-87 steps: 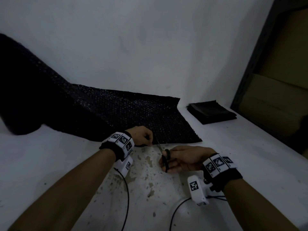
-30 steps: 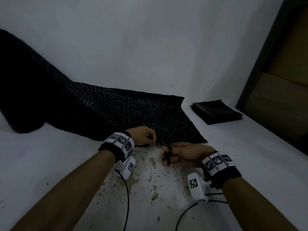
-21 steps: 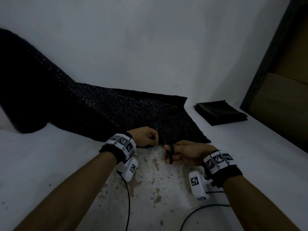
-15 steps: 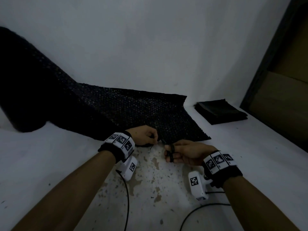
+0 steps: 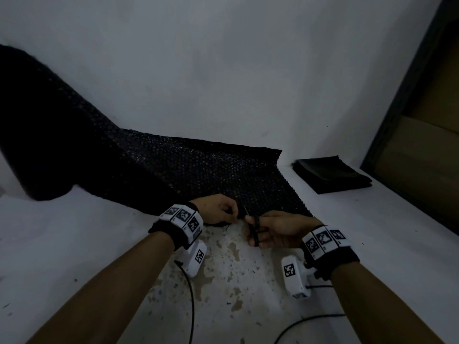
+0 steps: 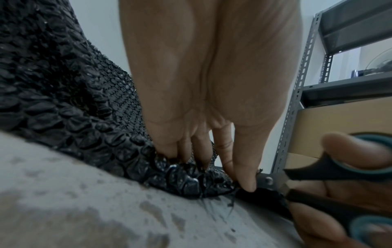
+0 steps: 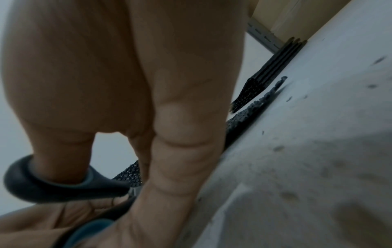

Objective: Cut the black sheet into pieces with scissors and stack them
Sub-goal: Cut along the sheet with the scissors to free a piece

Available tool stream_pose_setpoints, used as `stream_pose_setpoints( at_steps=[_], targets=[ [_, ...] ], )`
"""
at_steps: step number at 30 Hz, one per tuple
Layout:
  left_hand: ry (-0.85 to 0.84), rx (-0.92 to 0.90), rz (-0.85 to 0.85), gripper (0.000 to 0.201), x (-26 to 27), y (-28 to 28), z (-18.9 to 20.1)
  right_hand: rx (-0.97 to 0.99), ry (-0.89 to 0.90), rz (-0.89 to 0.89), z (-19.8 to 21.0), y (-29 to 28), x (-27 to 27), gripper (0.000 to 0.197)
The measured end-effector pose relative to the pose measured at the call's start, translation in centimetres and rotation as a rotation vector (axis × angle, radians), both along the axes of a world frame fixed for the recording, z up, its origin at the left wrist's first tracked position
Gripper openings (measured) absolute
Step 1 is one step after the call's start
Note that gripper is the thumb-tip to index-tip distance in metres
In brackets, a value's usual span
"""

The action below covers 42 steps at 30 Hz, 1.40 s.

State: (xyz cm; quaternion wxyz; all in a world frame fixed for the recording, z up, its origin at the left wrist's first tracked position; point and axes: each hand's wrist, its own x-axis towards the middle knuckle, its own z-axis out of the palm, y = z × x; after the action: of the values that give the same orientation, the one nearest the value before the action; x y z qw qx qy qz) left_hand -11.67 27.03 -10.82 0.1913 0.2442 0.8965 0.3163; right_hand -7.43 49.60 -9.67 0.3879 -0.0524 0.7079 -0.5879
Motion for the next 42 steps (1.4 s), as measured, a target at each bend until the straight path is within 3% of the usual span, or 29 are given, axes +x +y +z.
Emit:
stream_pose_setpoints(
  at_steps=[5,13,16,18,21,24,26,36,42],
  targets=[
    [-0.004,0.022,0.015,0.015,0.0,-0.2,-0.1,0.026,0.033,-0.011,-0.2,-0.3,-0.9,0.047],
    [-0.051,0.054,0.039,0.011,0.0,-0.2,-0.2,-0.056,0.058,-0.027,-1.2,-0.2,-1.0,0.031],
    [-0.064,0.08,0.13,0.033,-0.2,-0.1,-0.2,-0.047,0.067,-0.015,-1.2,-0.2,-0.9,0.034],
    [-0.031,0.104,0.231,0.035,-0.7,-0.1,0.2,-0.04,0.066,-0.015,-1.1,-0.2,-0.9,0.032],
    [0.208,-0.084,0.312,0.024,-1.3,-0.4,1.4,-0.046,0.057,-0.025,-1.2,-0.2,-0.8,0.029],
    [0.157,-0.355,0.265,0.072,-1.2,-0.2,1.8,-0.029,0.053,-0.041,-1.2,-0.2,-0.9,0.031],
    [0.091,-0.46,0.224,0.091,-1.1,-0.1,1.5,-0.011,0.043,-0.038,-1.1,-0.1,-1.0,0.034],
    [0.082,-0.502,0.233,0.099,-1.3,-0.1,0.8,0.009,0.008,-0.005,-0.7,-0.5,-2.0,0.045],
    [0.074,-0.515,0.238,0.1,-1.5,-0.2,0.6,0.02,0.038,-0.046,-0.7,-1.2,-2.9,0.041]
  ],
)
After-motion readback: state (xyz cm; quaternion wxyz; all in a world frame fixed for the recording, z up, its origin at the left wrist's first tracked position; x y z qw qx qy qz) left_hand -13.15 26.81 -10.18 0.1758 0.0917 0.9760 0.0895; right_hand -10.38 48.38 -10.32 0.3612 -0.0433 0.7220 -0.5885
